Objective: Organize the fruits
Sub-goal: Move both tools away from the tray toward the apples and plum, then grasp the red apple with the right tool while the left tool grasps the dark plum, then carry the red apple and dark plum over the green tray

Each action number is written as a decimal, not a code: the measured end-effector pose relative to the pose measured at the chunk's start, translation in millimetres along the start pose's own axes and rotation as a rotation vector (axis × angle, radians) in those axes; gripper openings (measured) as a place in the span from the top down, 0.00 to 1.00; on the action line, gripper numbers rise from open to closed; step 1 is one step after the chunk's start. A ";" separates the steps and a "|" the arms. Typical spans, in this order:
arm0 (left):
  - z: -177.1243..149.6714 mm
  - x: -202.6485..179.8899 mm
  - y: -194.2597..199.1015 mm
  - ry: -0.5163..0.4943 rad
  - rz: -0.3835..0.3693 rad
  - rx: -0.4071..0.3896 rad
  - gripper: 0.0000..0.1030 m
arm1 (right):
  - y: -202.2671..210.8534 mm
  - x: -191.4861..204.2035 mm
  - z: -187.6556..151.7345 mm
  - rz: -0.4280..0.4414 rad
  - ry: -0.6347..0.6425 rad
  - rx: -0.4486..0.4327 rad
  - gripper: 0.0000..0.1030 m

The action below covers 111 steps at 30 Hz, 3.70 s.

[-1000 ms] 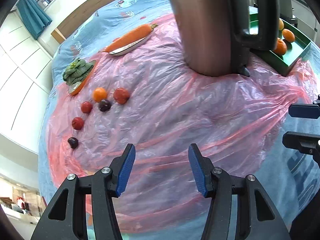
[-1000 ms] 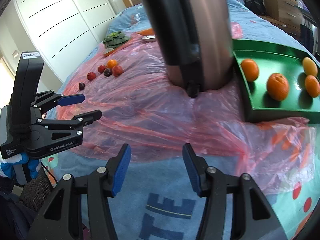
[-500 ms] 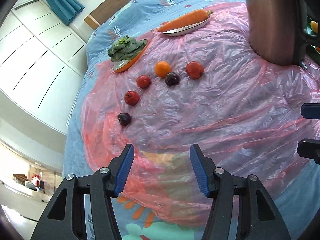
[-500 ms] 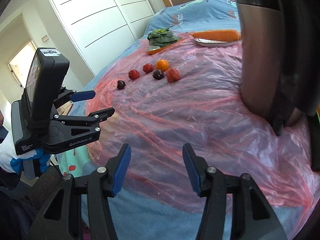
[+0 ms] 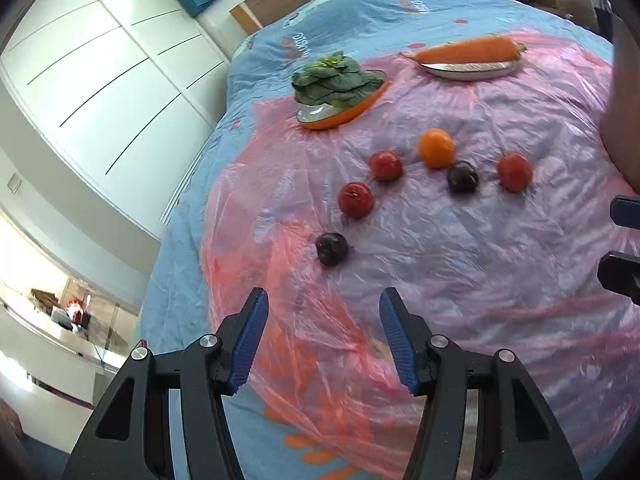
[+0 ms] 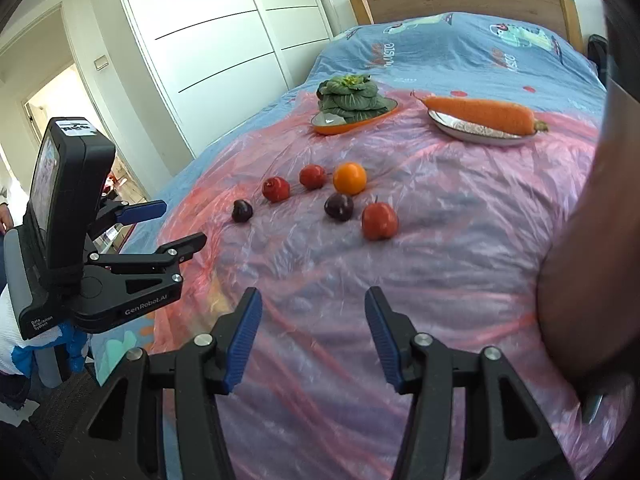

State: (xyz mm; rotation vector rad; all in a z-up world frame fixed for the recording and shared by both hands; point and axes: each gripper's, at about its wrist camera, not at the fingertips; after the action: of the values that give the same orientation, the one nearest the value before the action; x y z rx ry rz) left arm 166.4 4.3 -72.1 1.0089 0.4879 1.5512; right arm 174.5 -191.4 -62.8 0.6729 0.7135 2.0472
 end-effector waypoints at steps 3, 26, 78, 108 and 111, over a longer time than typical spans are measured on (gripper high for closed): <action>11.7 21.2 -14.0 0.082 -0.004 -0.018 0.49 | -16.1 -4.4 22.5 -0.019 0.000 -0.009 0.33; 16.2 50.6 -70.5 0.246 -0.235 -0.025 0.49 | -104.2 -23.9 47.6 -0.135 0.024 0.072 0.47; -22.9 43.0 44.5 0.198 -0.253 0.017 0.77 | 6.5 22.8 6.3 -0.080 -0.061 0.070 0.79; -37.3 -40.8 212.5 -0.025 -0.452 -0.143 0.77 | 170.4 5.0 -106.6 -0.276 -0.249 0.076 0.79; -38.6 -45.3 223.2 -0.031 -0.485 -0.163 0.77 | 188.2 0.4 -107.7 -0.315 -0.261 0.059 0.79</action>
State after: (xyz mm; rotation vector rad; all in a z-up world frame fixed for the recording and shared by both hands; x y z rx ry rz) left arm 3.2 -85.6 64.5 0.7215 0.5292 1.1193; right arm -0.1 -307.3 -7.0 0.7909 0.6811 1.6221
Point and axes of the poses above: each gripper's, at about its wrist camera, not at the fingertips, and y roughly against the way its jaws point, x to its left, z to its top, and after that the axes turned 10 degrees about -z, right-handed
